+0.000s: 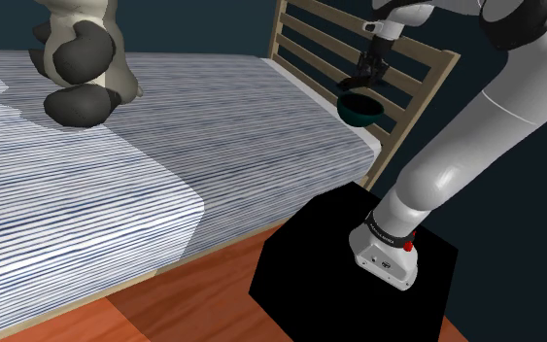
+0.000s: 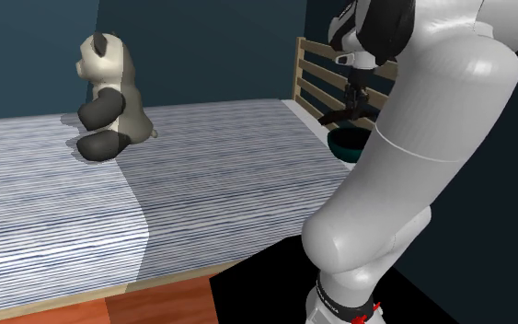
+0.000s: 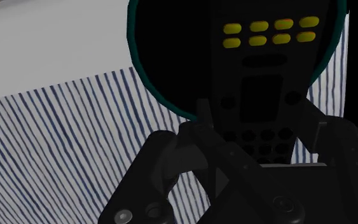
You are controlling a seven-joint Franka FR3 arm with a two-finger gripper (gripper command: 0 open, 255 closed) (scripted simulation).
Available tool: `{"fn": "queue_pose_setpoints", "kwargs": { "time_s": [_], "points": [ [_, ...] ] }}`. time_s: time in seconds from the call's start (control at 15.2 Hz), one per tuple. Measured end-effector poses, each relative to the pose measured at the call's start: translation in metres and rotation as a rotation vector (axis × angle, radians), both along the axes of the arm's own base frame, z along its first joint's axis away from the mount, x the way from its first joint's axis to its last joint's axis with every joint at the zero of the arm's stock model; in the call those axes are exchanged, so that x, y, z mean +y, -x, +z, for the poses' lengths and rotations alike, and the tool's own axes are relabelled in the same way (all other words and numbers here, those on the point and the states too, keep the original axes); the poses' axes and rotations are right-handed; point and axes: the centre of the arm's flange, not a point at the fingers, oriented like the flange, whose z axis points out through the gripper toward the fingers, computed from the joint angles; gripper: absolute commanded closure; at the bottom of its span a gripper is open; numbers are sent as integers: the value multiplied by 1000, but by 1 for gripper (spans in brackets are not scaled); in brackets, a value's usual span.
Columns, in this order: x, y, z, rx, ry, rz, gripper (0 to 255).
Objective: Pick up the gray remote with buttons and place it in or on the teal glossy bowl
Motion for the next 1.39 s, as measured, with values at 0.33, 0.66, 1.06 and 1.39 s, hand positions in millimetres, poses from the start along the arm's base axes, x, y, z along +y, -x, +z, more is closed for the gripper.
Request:
{"fn": "queue_pose_setpoints", "kwargs": {
  "time_s": [0.33, 0.66, 1.06, 1.39],
  "points": [
    [-37, 22, -9, 0, 0, 2, 255],
    [-39, 22, -35, 0, 0, 2, 255],
    [-39, 23, -65, -4, 3, 3, 255],
    [-39, 23, -68, -7, 5, 3, 255]
  ]
}}
